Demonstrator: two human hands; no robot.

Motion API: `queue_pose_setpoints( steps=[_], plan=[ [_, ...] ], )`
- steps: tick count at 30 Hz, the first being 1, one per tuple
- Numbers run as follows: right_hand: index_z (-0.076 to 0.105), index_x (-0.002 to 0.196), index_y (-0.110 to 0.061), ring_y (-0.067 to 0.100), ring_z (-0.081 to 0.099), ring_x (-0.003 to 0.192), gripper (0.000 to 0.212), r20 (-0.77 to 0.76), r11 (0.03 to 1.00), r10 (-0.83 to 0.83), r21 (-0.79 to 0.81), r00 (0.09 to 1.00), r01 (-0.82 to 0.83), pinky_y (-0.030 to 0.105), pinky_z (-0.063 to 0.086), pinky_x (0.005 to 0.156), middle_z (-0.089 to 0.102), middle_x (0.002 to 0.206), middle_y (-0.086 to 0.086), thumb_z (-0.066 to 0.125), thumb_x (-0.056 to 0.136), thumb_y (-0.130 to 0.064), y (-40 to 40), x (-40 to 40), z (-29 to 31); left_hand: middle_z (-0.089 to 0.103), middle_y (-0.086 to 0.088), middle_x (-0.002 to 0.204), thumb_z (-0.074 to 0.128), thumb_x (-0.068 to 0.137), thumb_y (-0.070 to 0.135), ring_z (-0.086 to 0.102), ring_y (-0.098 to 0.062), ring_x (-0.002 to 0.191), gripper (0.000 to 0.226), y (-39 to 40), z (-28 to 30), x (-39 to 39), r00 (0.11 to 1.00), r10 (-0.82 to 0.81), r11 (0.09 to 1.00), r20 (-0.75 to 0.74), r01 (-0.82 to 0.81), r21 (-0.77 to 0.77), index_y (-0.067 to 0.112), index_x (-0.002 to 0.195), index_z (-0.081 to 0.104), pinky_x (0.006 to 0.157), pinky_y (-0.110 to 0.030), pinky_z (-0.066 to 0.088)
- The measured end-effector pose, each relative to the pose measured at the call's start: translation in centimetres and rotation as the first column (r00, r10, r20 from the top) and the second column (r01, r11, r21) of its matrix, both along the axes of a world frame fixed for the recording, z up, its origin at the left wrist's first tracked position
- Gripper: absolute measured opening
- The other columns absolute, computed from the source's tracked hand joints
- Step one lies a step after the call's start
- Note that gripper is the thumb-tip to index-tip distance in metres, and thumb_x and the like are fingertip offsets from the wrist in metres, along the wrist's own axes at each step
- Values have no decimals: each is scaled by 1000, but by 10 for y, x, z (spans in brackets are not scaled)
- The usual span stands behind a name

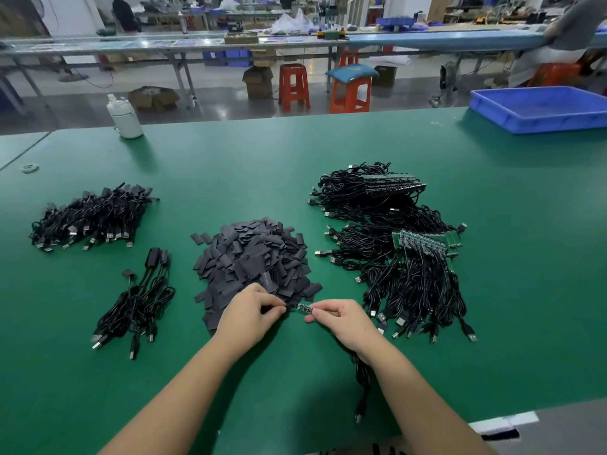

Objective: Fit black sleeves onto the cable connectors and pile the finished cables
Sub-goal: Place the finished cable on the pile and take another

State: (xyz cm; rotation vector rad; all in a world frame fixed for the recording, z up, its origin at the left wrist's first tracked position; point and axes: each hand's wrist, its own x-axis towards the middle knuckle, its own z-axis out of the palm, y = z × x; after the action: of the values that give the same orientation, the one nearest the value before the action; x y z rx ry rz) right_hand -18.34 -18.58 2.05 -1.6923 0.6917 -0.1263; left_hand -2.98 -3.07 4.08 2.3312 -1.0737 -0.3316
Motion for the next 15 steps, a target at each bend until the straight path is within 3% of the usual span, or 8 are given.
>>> queue_pose_setpoints(
  steps=[6,13,15],
  plan=[
    [71,109,-27,-3,45,46,15,-6,1000,15,23,1000,-14,8,35,48,77,91,-12,61,98,-28,-4,-1,-3,52,15,96,67,86,25,56,-7,84,14,-7,2,-7,1000,29,999,2,-29,40,39,82,68,77,-30,50],
    [71,111,-25,-14,52,50,16,-1,999,14,37,1000,-14,14,33,59,77,92,-11,60,98,-27,-5,1,-3,68,21,78,77,82,21,59,8,72,20,-10,3,-9,965,171,970,-201,-201,-137,38,72,71,60,-6,37],
    [71,112,-24,-15,52,51,18,9,999,3,48,1000,-4,15,34,63,77,93,-12,60,98,-27,-4,1,-4,68,21,75,73,86,21,59,7,73,18,-9,5,-8,959,208,953,-191,-243,-179,36,75,70,58,-7,38]
  ],
)
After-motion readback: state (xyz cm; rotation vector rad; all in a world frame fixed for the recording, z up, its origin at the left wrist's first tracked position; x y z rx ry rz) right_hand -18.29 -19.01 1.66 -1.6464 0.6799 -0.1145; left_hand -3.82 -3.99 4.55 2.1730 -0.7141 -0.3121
